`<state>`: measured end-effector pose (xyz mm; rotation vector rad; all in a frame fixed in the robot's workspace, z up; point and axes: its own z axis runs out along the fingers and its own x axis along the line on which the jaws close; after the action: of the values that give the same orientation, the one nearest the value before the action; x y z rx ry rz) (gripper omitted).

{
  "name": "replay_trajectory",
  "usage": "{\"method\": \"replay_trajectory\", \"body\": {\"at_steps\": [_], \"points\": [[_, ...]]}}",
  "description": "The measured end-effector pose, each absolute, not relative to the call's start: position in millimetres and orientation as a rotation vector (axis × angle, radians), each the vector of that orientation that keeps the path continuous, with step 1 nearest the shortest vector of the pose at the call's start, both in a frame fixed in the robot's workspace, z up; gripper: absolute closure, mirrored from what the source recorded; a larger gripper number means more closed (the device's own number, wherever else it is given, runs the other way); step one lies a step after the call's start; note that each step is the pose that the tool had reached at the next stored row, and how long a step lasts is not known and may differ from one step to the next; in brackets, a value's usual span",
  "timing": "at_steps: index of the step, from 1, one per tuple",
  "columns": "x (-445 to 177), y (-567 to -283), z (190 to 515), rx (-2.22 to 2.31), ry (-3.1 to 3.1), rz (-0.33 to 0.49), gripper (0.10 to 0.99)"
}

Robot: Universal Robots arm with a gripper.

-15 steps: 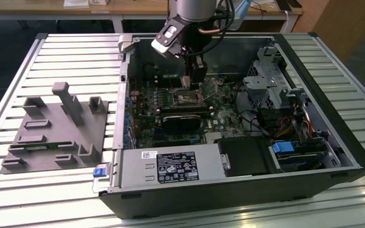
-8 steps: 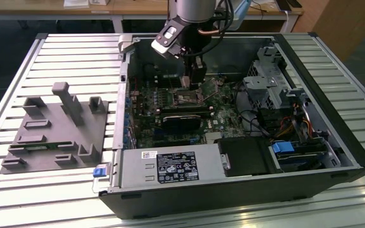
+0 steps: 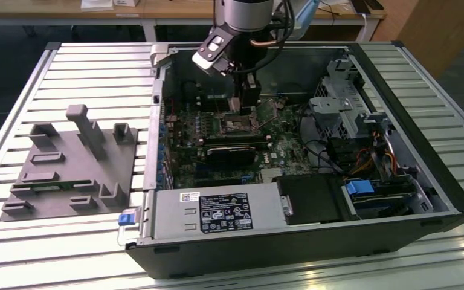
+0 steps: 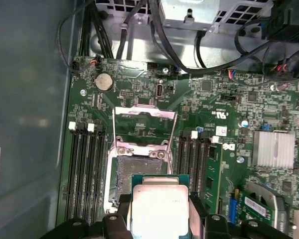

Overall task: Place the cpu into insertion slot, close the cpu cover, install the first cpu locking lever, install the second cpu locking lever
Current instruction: 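Place the cpu into insertion slot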

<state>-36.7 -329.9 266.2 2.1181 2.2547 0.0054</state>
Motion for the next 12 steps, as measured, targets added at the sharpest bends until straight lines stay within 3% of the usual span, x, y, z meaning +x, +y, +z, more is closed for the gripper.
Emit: {"method": "replay_trajectory", "body": {"at_steps": [12], "points": [[-37,-325,249,2.126,2.245,-0.02,0.545]]}}
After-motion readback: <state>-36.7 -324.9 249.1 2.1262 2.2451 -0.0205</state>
